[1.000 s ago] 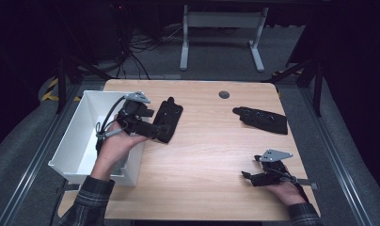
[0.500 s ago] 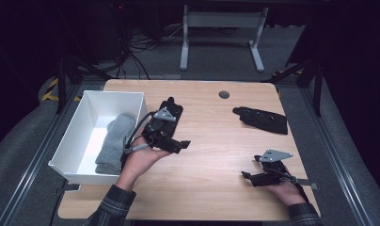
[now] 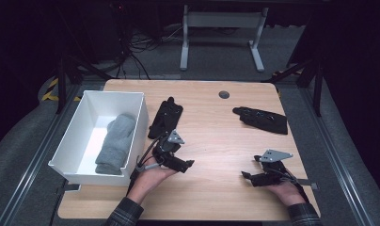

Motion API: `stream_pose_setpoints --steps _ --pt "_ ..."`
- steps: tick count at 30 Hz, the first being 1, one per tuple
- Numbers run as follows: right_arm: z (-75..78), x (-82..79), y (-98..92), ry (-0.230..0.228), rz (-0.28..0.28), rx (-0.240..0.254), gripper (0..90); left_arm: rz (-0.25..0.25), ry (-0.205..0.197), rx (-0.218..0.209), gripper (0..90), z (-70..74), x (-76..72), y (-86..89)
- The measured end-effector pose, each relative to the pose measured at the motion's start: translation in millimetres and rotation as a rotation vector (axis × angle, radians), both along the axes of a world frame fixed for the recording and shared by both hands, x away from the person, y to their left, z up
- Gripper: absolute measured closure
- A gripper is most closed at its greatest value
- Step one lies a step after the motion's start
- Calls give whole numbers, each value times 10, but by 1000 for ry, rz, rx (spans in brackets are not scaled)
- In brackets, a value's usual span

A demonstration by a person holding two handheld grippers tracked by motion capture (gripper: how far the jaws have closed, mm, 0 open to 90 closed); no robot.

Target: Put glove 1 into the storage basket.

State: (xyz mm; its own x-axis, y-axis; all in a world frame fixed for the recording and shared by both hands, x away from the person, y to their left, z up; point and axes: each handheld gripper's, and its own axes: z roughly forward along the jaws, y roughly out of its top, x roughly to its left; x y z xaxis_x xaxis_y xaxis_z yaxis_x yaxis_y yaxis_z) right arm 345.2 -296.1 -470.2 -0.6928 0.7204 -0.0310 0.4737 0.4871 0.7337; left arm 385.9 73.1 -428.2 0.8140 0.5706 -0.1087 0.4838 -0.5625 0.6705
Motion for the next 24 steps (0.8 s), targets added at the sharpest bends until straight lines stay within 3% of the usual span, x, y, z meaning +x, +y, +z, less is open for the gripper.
stream_pose_setpoints --steps 3,10,12,18,20,21,24 --pt "0 1 0 -2 1 -1 154 3 -10 32 103 -100 -4 -4" --pt "12 9 15 13 -16 -13 144 15 -37 60 68 -276 -24 49" --pt "38 20 15 27 -9 -20 180 7 -35 56 49 -314 -25 60" --pt "119 27 -9 15 -5 -7 331 -35 -43 115 0 -409 -39 36" --pt "159 58 -11 14 -12 -14 426 -55 -42 111 0 -421 -37 42" --pt "159 58 -11 14 -12 -14 426 -55 -42 111 0 -421 -37 42" --pt "224 110 -24 1 -11 -7 583 -60 -56 79 0 -452 -51 79"
